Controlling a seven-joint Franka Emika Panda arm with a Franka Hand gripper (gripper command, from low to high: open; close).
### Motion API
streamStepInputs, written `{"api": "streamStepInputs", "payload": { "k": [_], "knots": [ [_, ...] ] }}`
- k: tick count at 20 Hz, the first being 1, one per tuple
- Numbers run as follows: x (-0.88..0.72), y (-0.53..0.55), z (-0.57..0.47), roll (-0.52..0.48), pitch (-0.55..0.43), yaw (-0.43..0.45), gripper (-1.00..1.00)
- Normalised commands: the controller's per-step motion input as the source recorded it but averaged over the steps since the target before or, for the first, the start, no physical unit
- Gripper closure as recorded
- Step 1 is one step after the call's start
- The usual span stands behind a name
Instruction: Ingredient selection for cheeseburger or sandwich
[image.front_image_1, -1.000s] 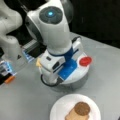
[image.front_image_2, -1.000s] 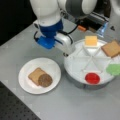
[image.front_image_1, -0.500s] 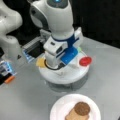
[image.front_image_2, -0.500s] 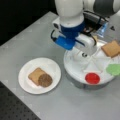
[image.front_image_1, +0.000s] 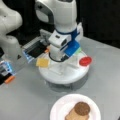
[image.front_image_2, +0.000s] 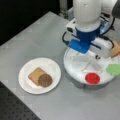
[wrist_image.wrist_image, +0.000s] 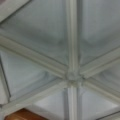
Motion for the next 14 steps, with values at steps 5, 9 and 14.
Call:
{"api": "streamStepInputs", "payload": {
  "k": [5,9,14],
  "knots": [
    [-0.28,-0.06,-0.14,-0.108,-0.163,0.114,-1.0],
    [-0.39,-0.06,-0.2,-0.163,-0.168,0.1,-1.0],
    [-0.45,0.01,-0.22,-0.143,-0.224,0.134,-1.0]
  ]
}}
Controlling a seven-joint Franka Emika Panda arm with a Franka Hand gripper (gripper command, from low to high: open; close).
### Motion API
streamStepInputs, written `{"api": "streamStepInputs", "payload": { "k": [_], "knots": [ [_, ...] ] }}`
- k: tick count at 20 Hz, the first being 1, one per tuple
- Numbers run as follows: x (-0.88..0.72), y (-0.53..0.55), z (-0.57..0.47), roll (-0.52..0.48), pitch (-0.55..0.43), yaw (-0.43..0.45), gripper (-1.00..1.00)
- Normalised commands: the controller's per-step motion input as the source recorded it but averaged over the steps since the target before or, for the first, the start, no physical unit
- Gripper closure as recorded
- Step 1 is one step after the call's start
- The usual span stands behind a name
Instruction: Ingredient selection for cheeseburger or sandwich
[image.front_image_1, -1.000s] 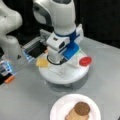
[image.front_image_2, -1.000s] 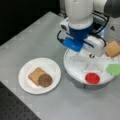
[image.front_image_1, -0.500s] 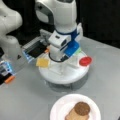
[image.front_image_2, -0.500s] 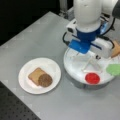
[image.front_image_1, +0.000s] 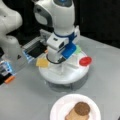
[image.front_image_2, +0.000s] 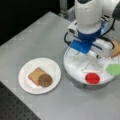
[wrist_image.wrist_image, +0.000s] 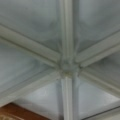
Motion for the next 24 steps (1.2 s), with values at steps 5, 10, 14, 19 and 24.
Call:
{"api": "streamStepInputs", "payload": {
  "k": [5,10,14,19,24],
  "knots": [
    [-0.42,0.06,-0.16,-0.117,-0.293,0.166,-1.0],
    [-0.3,-0.01,-0.15,-0.071,-0.334,0.236,-1.0],
    [-0.22,-0.07,-0.16,-0.021,-0.272,0.172,-1.0],
    [-0.15,-0.1,-0.16,0.007,-0.223,0.102,-1.0],
    [-0.12,-0.11,-0.19,-0.007,-0.217,0.103,-1.0]
  ]
}}
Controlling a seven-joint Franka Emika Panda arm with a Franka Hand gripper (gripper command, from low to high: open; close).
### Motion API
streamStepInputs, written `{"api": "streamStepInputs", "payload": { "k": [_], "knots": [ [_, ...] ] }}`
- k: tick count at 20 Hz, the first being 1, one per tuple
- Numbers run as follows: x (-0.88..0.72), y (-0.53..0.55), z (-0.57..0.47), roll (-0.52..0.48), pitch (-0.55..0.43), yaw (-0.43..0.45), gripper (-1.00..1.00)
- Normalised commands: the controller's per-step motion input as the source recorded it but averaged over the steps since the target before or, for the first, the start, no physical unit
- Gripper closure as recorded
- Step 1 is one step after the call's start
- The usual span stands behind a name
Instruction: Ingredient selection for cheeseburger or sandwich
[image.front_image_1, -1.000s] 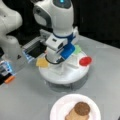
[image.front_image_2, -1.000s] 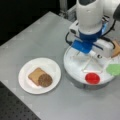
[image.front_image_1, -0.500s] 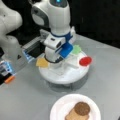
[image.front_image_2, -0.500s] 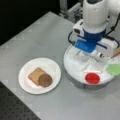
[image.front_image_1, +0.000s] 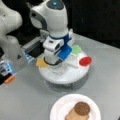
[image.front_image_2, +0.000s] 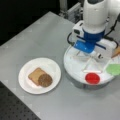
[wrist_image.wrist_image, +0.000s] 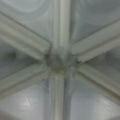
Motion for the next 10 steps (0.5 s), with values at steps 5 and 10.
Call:
{"api": "streamStepInputs", "payload": {
  "k": [5,10],
  "knots": [
    [-0.12,-0.07,-0.19,-0.003,-0.193,0.111,-1.0],
    [-0.11,0.01,-0.19,0.004,-0.173,0.097,-1.0]
  ]
}}
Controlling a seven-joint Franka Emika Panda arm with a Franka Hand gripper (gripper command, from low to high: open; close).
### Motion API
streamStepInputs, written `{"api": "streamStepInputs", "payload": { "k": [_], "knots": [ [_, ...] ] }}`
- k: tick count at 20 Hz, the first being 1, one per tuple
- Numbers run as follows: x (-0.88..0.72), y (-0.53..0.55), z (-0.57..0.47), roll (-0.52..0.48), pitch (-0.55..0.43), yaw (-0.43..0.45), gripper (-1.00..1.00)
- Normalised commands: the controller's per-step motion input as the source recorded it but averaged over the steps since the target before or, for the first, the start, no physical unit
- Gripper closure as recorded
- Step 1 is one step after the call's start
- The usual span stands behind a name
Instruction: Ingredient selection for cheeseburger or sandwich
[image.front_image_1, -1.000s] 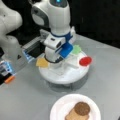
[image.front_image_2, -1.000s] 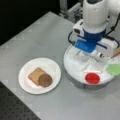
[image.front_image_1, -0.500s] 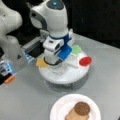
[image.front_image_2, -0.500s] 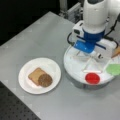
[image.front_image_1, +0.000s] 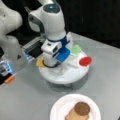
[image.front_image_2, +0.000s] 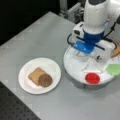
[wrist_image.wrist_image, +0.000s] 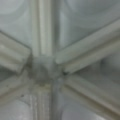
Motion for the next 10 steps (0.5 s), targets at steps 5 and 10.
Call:
{"api": "streamStepInputs", "payload": {
  "k": [5,10],
  "knots": [
    [-0.11,0.05,-0.17,0.033,-0.165,0.071,-1.0],
    [-0.11,0.06,-0.12,0.026,-0.153,0.078,-1.0]
  ]
}}
